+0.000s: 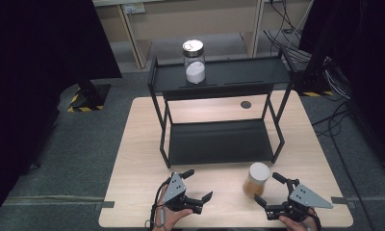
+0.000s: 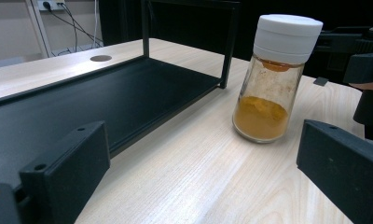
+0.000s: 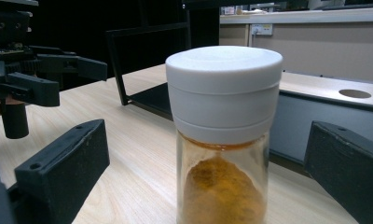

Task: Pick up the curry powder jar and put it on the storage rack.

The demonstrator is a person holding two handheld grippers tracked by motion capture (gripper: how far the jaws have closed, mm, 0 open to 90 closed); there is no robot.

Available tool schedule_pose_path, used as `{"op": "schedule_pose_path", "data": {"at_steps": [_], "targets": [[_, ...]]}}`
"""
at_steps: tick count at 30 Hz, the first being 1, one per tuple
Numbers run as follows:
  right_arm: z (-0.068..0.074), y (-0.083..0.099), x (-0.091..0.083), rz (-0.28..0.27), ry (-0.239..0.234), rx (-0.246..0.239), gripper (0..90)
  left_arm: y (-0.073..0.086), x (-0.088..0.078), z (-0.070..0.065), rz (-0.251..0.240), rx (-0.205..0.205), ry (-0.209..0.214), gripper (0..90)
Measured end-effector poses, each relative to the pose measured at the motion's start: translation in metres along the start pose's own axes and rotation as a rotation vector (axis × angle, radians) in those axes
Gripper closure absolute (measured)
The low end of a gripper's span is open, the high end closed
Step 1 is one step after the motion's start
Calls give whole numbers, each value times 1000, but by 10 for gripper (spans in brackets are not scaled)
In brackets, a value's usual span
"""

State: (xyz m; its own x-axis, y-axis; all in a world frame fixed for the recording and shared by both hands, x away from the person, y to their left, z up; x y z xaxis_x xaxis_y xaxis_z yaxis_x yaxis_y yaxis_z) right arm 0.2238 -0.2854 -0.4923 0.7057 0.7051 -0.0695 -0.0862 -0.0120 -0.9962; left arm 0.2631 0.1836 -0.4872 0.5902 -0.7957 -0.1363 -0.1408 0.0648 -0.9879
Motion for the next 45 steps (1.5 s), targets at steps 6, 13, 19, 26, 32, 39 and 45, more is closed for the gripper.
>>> {"op": "schedule_pose_path", "data": {"at_steps": [6, 13, 19, 26, 32, 39, 45], "targets": [[2, -3, 8, 5, -2, -21, 5, 1, 1, 0, 1, -3, 1, 19], [1, -4, 15, 15, 16, -39, 57, 1, 1, 0, 3, -3, 7, 19], [-1, -4, 20, 23, 24, -56, 113, 1, 2, 0, 6, -4, 7, 19], [-3, -3, 28, 37, 26, -75, 225, 1, 2, 1, 4, -6, 6, 19], [-5, -3, 32, 50, 30, -77, 310, 1, 2, 0, 4, -3, 8, 19], [-6, -4, 34, 57, 23, -74, 352, 2, 2, 1, 4, -14, 11, 19], [-6, -7, 34, 69, 24, -68, 354, 2, 2, 1, 5, -13, 11, 19]]}}
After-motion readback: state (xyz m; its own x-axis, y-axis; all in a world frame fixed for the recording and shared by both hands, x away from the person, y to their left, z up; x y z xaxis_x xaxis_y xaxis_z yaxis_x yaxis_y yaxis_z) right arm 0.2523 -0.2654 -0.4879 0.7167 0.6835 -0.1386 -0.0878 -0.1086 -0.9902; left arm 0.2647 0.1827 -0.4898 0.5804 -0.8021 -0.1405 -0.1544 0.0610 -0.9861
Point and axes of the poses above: each handheld gripper's, and its own axes: x roughly forward along the jaws, y roughly out of its underside, z roughly to its left, the point moved 7 cm from there along x, roughly forward along the jaws, and after that the axes turned 5 degrees about -z, right-handed, at the moved point
